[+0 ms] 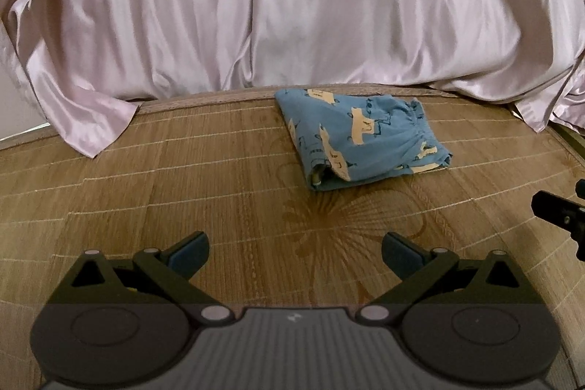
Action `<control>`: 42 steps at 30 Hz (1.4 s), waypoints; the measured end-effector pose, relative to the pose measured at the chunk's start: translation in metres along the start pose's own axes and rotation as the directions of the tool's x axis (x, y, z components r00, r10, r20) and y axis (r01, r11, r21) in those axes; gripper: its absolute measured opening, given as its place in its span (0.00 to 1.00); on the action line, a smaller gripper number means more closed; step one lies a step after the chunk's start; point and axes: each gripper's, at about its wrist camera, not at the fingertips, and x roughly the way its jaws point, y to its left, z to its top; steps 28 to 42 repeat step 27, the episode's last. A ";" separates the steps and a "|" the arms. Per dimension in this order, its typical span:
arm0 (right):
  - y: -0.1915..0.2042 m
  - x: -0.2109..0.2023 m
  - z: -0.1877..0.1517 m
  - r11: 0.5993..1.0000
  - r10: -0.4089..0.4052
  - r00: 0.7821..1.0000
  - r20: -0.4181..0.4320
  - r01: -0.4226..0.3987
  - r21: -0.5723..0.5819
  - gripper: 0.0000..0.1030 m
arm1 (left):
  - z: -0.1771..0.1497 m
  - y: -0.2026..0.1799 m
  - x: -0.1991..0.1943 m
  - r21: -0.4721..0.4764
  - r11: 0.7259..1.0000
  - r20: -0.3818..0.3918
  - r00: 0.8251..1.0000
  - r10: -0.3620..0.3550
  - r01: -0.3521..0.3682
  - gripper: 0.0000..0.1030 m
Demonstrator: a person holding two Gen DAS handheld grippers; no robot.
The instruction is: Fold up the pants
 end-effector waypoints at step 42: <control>0.004 0.004 -0.004 1.000 0.016 1.000 -0.025 -0.016 -0.018 0.99 | -0.005 -0.001 -0.001 0.030 0.999 -0.044 0.999 -0.025 0.026 1.00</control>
